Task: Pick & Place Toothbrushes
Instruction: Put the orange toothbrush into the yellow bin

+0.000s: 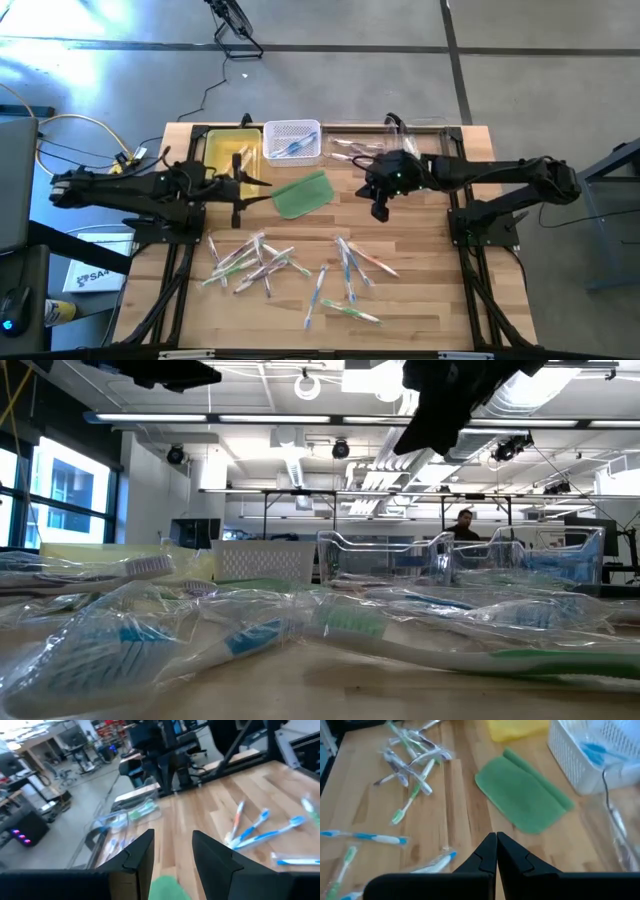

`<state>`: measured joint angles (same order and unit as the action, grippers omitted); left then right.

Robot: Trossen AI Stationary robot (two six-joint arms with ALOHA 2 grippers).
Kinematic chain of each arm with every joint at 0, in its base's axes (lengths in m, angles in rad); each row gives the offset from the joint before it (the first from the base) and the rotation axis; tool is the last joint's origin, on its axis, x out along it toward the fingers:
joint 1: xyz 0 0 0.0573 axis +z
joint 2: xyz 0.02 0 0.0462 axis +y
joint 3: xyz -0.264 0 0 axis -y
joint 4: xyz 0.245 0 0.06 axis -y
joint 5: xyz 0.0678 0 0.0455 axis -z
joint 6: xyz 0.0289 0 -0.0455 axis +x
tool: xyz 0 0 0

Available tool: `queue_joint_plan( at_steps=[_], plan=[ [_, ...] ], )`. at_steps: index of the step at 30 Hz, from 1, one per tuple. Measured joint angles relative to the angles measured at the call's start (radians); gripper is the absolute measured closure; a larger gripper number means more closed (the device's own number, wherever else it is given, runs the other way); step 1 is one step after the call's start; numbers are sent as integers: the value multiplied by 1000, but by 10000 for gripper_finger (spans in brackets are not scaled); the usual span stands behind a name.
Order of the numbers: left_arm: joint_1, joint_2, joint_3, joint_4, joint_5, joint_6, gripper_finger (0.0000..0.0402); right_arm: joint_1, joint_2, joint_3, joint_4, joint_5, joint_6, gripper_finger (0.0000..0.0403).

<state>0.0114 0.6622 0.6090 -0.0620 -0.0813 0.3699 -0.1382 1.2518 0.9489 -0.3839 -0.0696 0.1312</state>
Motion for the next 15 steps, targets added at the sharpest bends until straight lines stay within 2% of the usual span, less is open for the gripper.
queue_joint_plan(
  at_steps=[4, 10, 15],
  plan=[
    [51, 0, 0, 7, 101, 0, 273, 41, 0, 0, -79, 62, 115, 399],
    [90, 8, 0, 3, 117, 0, 273, 126, 0, 0, -250, 81, 378, 399],
    [94, 8, 0, -7, 116, 48, 273, 220, 0, 0, -263, 92, 511, 399]
  ],
)
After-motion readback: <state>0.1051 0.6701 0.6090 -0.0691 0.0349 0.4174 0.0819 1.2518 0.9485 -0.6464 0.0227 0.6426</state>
